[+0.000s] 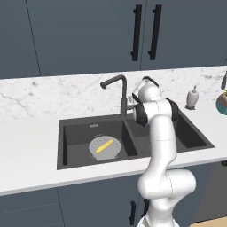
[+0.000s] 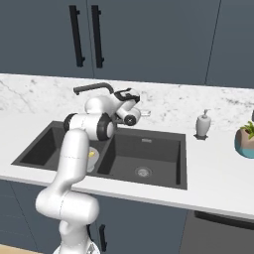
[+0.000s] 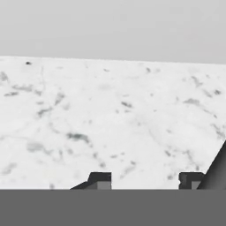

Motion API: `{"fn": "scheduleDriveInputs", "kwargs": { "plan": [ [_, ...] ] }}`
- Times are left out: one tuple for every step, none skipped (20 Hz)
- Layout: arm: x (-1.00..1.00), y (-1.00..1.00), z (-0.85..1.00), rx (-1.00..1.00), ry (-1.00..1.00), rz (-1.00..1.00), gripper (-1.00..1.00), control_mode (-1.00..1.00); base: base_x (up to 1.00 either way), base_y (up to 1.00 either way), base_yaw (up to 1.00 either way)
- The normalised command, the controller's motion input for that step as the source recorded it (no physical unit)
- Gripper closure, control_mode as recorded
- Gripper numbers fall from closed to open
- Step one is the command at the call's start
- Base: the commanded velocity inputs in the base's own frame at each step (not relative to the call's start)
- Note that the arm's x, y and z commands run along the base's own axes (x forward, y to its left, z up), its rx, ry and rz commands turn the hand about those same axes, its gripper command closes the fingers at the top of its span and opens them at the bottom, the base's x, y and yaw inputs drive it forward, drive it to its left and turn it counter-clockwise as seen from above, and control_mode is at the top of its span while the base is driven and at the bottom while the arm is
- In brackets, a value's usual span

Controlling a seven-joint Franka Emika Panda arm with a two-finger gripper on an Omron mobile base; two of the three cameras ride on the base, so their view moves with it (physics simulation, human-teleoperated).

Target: Put the colander in the sink, put the banana in the colander, and turn on the sink faucet and pour water over the colander.

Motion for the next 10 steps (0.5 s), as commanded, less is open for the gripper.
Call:
{"fn": "scheduleDriveInputs", "kwargs": {
  "plan": [
    [0.81,-1.0,-0.26,0.02,0.0,-0.15,1.0,-1.0,0.0,0.0,0.0],
    [0.8,-1.0,-0.28,0.02,0.0,-0.13,1.0,-1.0,0.0,0.0,0.0],
    [0.79,-1.0,-0.31,0.02,0.0,-0.12,1.0,-1.0,0.0,0.0,0.0],
    [0.72,-1.0,-0.34,0.03,0.0,-0.11,1.0,-1.0,0.0,0.0,0.0],
    [0.6,-1.0,-0.41,0.06,0.0,-0.09,1.0,-1.0,0.0,0.0,0.0],
    [0.51,-1.0,-0.51,0.07,0.0,-0.07,1.0,-1.0,0.0,0.0,0.0],
    [0.37,-1.0,-0.57,0.1,0.0,-0.06,1.0,-1.0,0.0,0.0,0.0],
    [0.31,-1.0,-0.66,0.11,0.0,-0.05,1.0,-1.0,0.0,0.0,0.0],
    [0.24,-1.0,-0.71,0.12,0.0,-0.05,1.0,-1.0,0.0,0.0,0.0],
    [0.19,-1.0,-0.76,0.12,0.0,-0.05,1.0,-1.0,0.0,0.0,0.0]
  ]
}}
